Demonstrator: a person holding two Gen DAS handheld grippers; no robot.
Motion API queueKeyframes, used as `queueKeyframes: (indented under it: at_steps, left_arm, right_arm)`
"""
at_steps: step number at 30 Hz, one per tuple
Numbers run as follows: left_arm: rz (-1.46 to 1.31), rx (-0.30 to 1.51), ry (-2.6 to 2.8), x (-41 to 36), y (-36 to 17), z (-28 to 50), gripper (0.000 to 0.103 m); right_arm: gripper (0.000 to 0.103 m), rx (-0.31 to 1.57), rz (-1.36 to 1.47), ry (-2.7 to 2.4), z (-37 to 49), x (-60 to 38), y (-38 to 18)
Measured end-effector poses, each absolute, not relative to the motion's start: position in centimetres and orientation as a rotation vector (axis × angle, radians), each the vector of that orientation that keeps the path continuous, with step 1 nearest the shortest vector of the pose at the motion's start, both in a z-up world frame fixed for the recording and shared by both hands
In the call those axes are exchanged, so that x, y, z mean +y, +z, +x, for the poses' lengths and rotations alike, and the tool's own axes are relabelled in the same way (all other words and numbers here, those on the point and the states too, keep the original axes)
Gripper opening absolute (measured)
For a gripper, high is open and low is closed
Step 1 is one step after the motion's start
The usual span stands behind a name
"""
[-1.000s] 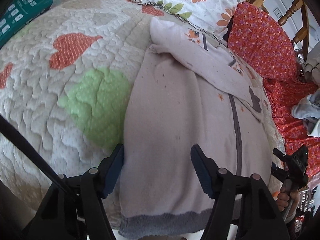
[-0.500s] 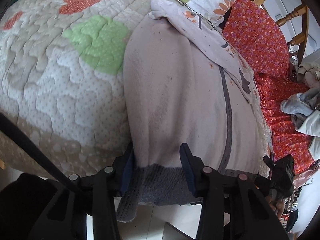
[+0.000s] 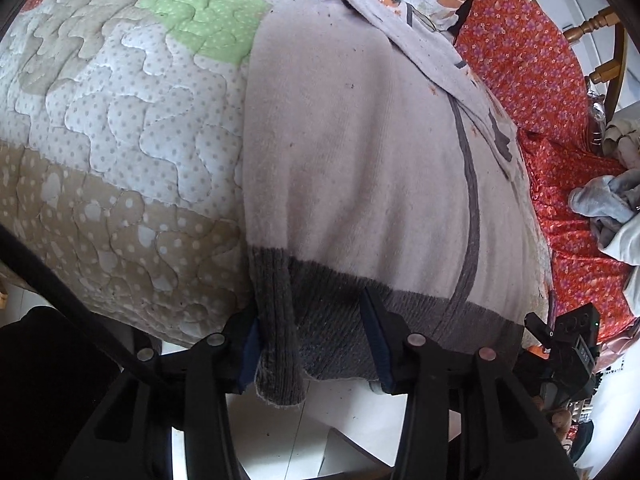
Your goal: Fold small clothes
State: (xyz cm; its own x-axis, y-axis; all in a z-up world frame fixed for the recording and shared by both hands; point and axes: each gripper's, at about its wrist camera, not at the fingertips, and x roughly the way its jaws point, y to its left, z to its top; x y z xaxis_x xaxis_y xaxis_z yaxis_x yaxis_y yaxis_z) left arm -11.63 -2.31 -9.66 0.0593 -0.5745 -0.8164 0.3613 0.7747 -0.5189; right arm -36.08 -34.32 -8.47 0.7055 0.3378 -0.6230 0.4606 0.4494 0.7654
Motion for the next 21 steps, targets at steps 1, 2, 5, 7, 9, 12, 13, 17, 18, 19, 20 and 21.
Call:
queueKeyframes:
  at_steps: [1, 2, 5, 7, 9, 12, 13, 17, 18, 19, 20, 21]
  left_arm:
    - [-0.19, 1.336, -0.712, -2.4, -9.7, -11.7, 0.045]
    - [-0.182, 1.337, -0.708, -2.5, -9.7, -11.7, 0.044]
    - [-0.133, 1.331, -0.676, -2.6, -9.7, -12.0, 0.028]
    - [-0.122, 1.331, -0.664, -2.4, -9.7, -12.0, 0.015]
    - [-0.155, 1.334, -0.656, -2.0, -9.5, -11.8, 0.009]
    - [-0.207, 1.316, -0.645, -1.0, -8.5, -11.6, 0.007]
    - [-0.225, 1.302, -0.645, -0.7, -8.0, -11.5, 0.007]
    - [-0.284, 1.207, -0.649, 0.1, -4.5, -10.8, 0.007]
    - [-0.29, 1.189, -0.653, -0.1, -3.8, -10.6, 0.007]
    - [-0.299, 1.17, -0.659, -0.2, -3.0, -10.2, 0.007]
    - [-0.308, 1.147, -0.67, -0.5, -2.0, -9.8, 0.007]
    - [-0.31, 1.134, -0.676, -0.7, -1.5, -9.5, 0.007]
  right_arm:
    - [0.069, 0.837, 1.127, -0.093, -36.0, -34.1, -8.4]
    - [0.068, 0.844, 1.11, -0.101, -35.9, -33.9, -8.4]
    - [0.066, 0.871, 1.053, -0.12, -35.7, -32.9, -8.3]
    - [0.057, 0.888, 1.013, -0.143, -35.7, -32.6, -8.2]
    - [0.037, 0.909, 0.965, -0.185, -35.6, -32.3, -8.1]
    - [0.008, 0.924, 0.942, -0.226, -36.1, -32.9, -8.2]
    - [0.007, 0.912, 0.956, -0.223, -36.2, -33.1, -8.1]
    - [0.007, 0.836, 0.939, -0.194, -36.2, -33.8, -5.5]
    - [0.007, 0.822, 0.926, -0.186, -36.0, -33.9, -4.8]
    - [0.007, 0.81, 0.914, -0.176, -35.8, -34.0, -4.1]
    - [0.007, 0.792, 0.892, -0.161, -35.3, -34.1, -2.9]
    - [0.007, 0.784, 0.877, -0.152, -34.9, -34.1, -2.3]
